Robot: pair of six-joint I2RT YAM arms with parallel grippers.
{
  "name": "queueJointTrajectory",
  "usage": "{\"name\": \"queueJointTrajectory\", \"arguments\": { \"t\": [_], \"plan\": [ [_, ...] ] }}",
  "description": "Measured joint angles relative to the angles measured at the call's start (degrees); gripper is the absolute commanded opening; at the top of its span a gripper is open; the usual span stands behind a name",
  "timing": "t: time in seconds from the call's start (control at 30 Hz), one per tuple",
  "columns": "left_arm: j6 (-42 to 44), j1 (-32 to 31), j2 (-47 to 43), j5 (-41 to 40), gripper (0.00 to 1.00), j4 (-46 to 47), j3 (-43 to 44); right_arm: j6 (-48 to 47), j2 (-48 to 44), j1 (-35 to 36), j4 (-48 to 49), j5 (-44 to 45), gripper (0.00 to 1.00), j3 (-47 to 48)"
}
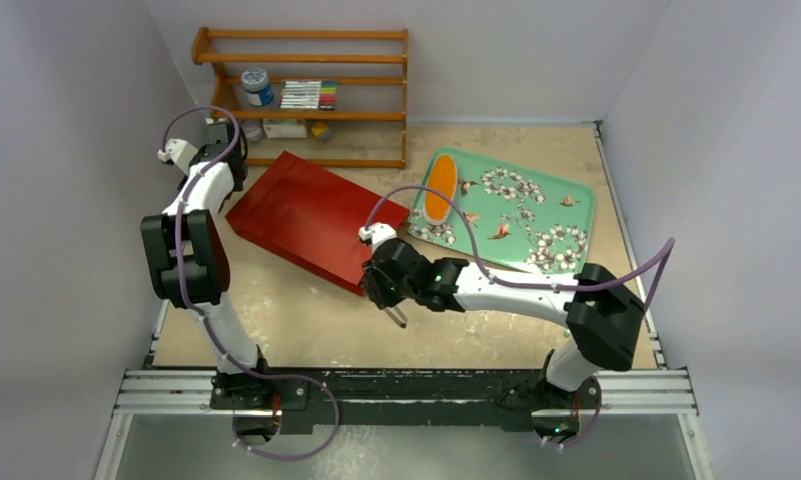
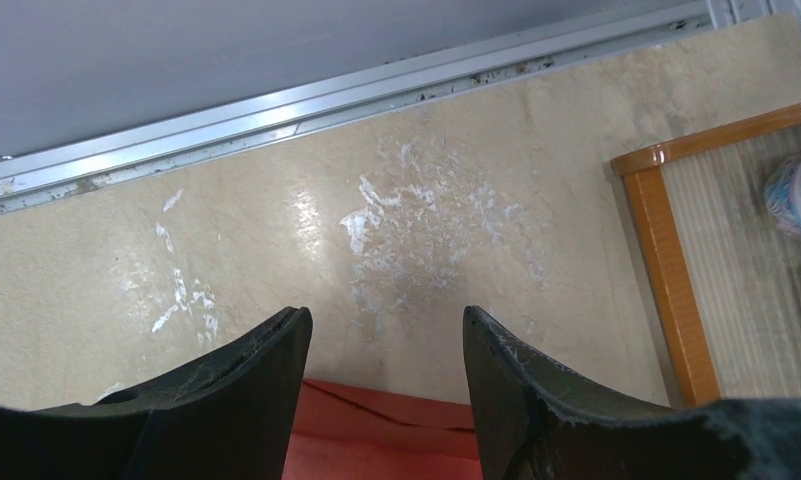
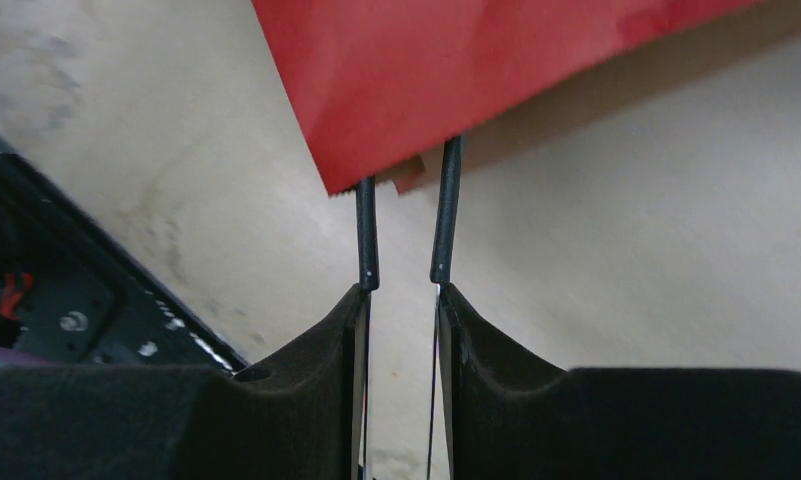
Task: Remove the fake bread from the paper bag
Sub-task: Take out the fake bread from the paper bag.
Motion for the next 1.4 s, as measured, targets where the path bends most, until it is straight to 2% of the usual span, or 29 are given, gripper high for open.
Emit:
{"name": "queueJointTrajectory", "arguments": {
  "t": [0.27,0.47,0.97,1.4],
  "plan": [
    [1.49,0.0,2.58,2.01,0.57,-0.15,0.5,-4.55,6.08,5.25,1.36,-1.27,0.31,10.54],
    [2.4,0.0,2.75,3.28,0.57,-0.17,0.5,-6.29,10.01,6.4,0.9,-1.42,0.31,15.15],
    [2.99,0.0,2.75,4.09,0.57,-0.15,0.5,-5.05,12.22,7.04,0.79,-0.85,0.32,12.13],
    [3.06,0.0,2.75,4.52,0.57,-0.07,0.5,-3.08,18.18,7.96,1.4,0.63,0.35,11.96]
  ]
}}
